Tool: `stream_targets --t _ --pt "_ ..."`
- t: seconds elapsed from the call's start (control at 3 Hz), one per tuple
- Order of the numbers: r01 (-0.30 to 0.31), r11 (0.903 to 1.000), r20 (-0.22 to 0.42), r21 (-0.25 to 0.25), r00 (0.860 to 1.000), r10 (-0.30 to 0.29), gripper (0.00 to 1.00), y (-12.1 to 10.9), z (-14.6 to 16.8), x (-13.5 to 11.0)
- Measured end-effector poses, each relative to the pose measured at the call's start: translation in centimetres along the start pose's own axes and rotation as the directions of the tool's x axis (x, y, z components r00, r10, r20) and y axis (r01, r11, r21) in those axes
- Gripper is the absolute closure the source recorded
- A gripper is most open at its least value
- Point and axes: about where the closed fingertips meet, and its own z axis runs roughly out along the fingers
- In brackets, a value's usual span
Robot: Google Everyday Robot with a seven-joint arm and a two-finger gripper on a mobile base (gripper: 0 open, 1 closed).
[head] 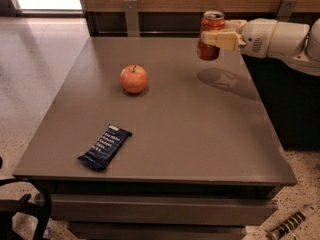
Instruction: Move coke can near rxbar blueberry
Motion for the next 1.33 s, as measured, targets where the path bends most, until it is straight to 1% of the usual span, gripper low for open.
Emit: stream_targets --t 0.33,0.67,1.0,1.33 --pt "0.011 0.9995 -0.018 -0.030 1.000 -0.011 1.00 4.2 -2.2 0.4" --pt "0.009 0.9970 -0.025 -0.077 1.000 -0.011 1.00 8.9 -3.1 1.4" --pt "0.009 0.9907 -0.022 -0.136 1.000 -0.012 1.00 13.0 -3.3 2.4" --pt "0.025 0.9692 0.015 -0.245 1.000 -0.022 1.00 18.0 -3.0 3.4"
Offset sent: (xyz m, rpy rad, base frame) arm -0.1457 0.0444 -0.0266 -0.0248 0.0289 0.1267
